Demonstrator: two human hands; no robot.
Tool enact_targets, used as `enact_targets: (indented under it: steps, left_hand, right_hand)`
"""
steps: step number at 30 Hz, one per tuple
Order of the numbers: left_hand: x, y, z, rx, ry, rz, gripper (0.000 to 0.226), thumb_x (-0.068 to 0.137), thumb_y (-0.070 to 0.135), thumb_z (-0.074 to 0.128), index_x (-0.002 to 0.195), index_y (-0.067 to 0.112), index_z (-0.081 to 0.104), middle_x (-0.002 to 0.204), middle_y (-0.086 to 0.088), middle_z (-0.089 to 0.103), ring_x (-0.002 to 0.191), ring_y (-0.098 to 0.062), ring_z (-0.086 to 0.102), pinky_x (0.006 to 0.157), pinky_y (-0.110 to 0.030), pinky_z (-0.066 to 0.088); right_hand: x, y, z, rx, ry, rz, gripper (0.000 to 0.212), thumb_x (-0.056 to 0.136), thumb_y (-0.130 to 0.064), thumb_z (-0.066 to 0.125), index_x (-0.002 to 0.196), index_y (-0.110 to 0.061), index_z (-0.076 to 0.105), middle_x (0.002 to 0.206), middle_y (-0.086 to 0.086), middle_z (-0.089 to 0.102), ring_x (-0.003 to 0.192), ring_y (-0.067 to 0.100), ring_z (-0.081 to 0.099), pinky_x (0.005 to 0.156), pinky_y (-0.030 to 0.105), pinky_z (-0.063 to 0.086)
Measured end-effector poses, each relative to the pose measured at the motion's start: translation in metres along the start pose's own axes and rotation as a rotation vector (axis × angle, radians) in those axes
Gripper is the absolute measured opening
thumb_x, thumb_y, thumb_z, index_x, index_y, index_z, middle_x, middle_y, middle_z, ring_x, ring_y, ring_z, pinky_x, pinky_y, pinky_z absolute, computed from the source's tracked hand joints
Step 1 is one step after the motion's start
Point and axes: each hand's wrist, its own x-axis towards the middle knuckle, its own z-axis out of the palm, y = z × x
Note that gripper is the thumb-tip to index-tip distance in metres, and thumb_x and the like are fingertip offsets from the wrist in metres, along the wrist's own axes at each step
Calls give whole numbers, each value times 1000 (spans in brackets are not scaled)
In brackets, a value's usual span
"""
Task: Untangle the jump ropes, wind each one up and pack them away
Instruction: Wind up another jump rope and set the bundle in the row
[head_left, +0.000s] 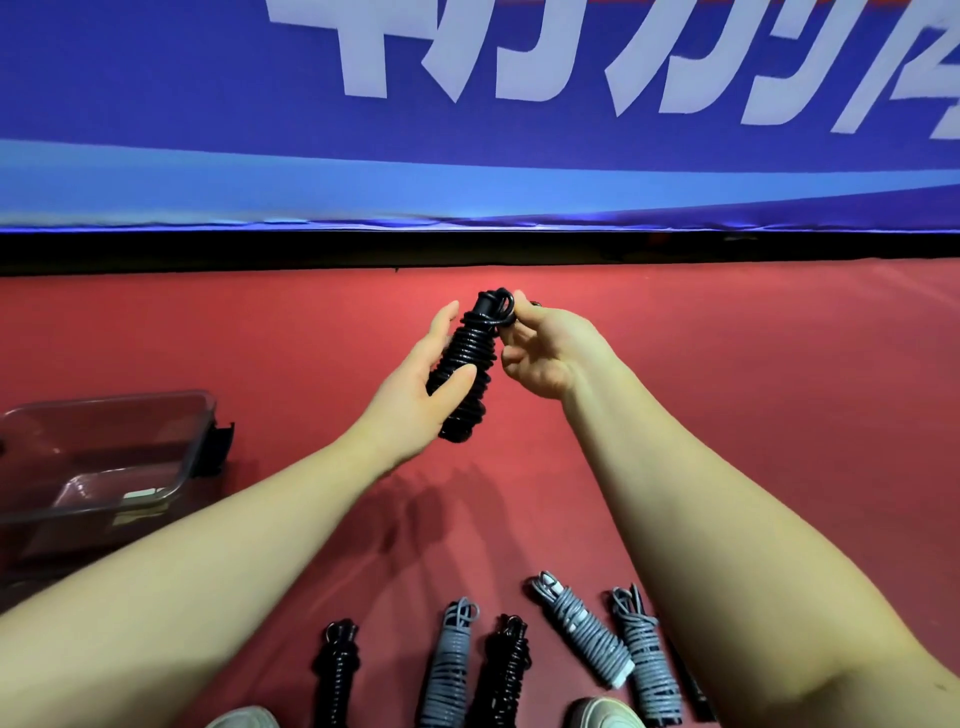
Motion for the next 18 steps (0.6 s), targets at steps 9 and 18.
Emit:
enact_targets:
  steps: [9, 18]
  left_hand:
    - [11, 9, 15, -184, 37, -54, 54, 100, 8, 40, 137, 44, 26, 99, 1, 61, 74, -20, 62, 67, -27, 53]
    - [3, 2, 14, -262, 60, -99, 53, 100, 12, 42, 132, 51, 25, 100, 1, 62, 81, -22, 61, 74, -33, 53]
  right_hand:
    - [9, 2, 11, 246, 28, -61, 30, 101, -30, 37, 100, -18, 65, 77, -9, 68, 36, -1, 51, 34, 15, 22]
    - [2, -14, 0, -353, -130, -148, 32, 102, -23, 36, 75, -16, 51, 59, -6, 45, 47, 2, 35, 43, 12, 24]
